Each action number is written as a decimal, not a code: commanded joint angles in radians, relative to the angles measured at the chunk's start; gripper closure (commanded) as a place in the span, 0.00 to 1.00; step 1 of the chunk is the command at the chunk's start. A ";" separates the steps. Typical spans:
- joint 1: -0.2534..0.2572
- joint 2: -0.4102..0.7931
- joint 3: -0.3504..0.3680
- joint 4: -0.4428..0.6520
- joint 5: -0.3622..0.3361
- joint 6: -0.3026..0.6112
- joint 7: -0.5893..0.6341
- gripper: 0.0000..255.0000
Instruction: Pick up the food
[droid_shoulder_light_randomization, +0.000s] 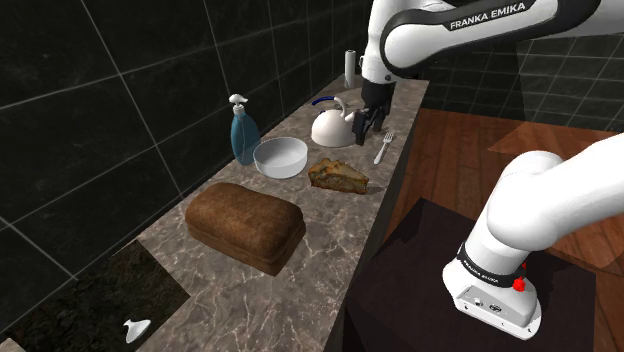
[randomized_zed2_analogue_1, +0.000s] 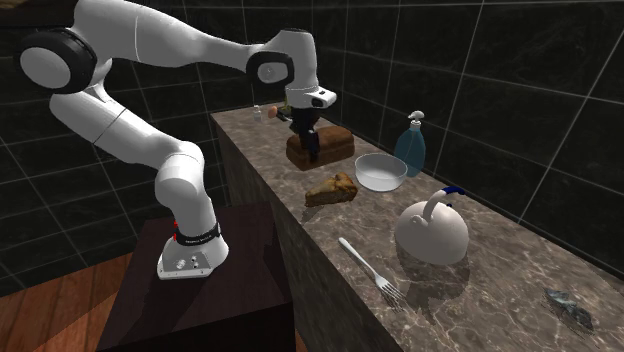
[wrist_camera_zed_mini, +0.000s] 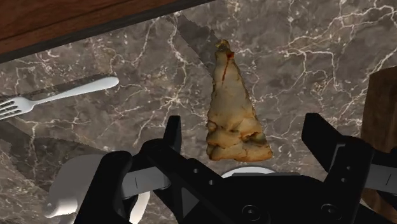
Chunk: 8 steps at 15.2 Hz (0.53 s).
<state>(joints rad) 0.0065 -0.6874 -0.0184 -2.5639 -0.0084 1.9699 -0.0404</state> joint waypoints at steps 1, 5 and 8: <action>0.004 0.038 0.001 -0.032 -0.001 0.069 -0.003 0.00; 0.012 0.150 0.007 -0.080 -0.001 0.219 -0.006 0.00; 0.018 0.251 0.011 -0.101 -0.001 0.334 -0.008 0.00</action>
<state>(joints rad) 0.0223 -0.4749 -0.0083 -2.6641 -0.0093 2.2640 -0.0468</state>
